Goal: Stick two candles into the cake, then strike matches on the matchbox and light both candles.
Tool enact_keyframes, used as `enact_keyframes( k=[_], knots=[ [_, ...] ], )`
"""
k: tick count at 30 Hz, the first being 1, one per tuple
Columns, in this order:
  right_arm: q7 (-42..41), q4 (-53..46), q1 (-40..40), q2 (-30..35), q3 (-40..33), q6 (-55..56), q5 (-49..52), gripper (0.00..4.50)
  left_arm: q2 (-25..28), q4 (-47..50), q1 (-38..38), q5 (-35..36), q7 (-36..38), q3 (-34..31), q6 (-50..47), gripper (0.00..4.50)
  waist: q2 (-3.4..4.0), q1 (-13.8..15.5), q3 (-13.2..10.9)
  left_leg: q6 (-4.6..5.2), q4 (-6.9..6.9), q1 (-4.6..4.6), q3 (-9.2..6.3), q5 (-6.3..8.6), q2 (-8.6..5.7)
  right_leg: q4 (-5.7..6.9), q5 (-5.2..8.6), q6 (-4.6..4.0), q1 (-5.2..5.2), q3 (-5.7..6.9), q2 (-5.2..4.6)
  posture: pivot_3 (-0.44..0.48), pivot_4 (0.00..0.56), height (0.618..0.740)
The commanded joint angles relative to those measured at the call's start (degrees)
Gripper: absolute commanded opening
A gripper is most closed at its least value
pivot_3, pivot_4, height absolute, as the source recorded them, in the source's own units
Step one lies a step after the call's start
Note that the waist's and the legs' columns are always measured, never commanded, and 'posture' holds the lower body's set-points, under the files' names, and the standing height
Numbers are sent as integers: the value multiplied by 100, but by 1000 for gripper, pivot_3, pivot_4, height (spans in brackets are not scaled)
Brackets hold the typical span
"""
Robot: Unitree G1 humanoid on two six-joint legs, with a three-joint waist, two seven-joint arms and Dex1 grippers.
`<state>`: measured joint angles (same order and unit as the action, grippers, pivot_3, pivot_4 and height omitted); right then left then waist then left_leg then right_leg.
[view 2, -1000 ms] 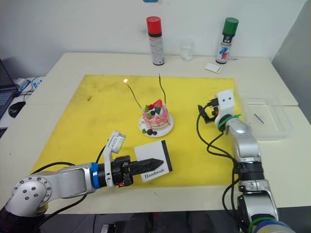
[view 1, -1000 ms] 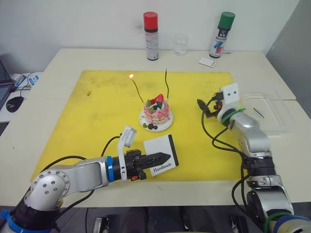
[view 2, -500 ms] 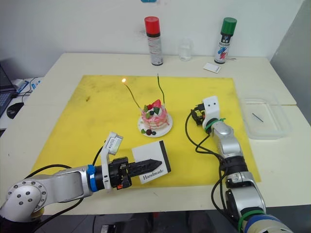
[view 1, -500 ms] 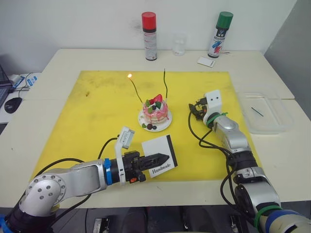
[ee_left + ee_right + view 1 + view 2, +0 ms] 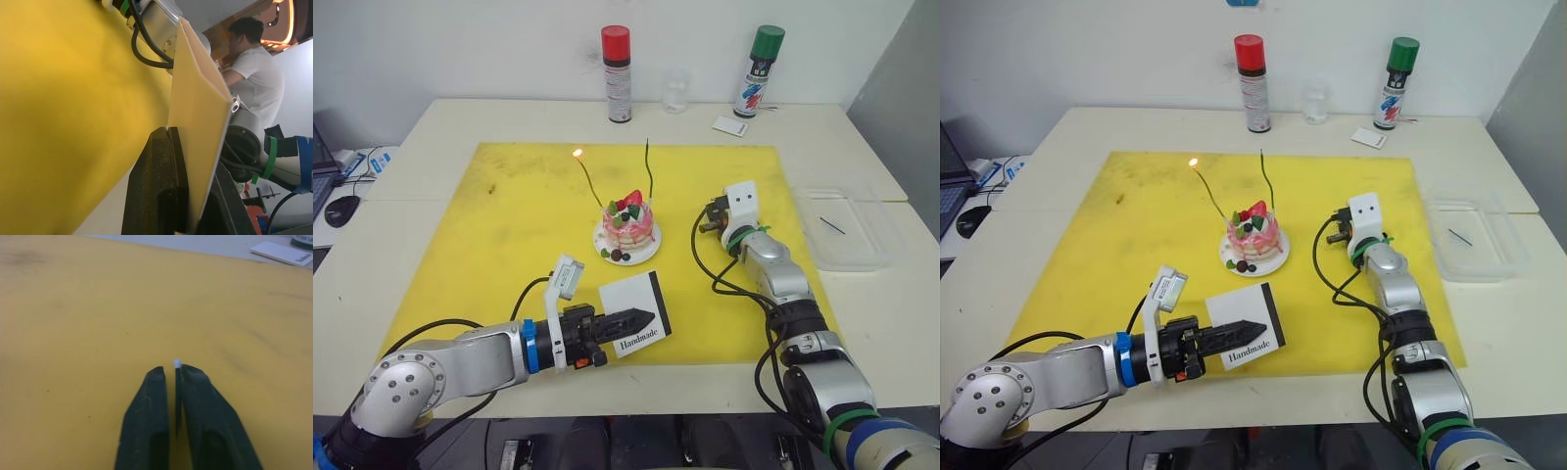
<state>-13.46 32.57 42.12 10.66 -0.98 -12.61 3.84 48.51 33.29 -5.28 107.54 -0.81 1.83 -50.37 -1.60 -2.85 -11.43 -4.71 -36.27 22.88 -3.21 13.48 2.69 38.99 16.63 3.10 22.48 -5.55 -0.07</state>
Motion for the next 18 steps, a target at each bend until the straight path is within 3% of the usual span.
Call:
enact_keyframes(
  k=[1,9,18],
  knots=[
    [112,8,1,6,-98,-67,-9,42,-39,195,-59,42,-54,-65,120,0,0,0,0,0,0,-1,-1,0,0,0,0,0,-2,1,0,0,150,740],
    [-86,-595,-123,90,-216,-163,239,42,-47,231,-29,48,-86,-64,161,0,0,4,0,0,-2,-2,-3,0,0,-1,0,0,-6,3,0,0,150,740],
    [-1754,-2350,-380,1105,-209,-1156,1037,42,-152,106,-94,-31,-70,-16,155,0,2,27,-1,0,0,0,-3,0,0,-3,0,0,-1,2,1,0,150,740]
  ],
)
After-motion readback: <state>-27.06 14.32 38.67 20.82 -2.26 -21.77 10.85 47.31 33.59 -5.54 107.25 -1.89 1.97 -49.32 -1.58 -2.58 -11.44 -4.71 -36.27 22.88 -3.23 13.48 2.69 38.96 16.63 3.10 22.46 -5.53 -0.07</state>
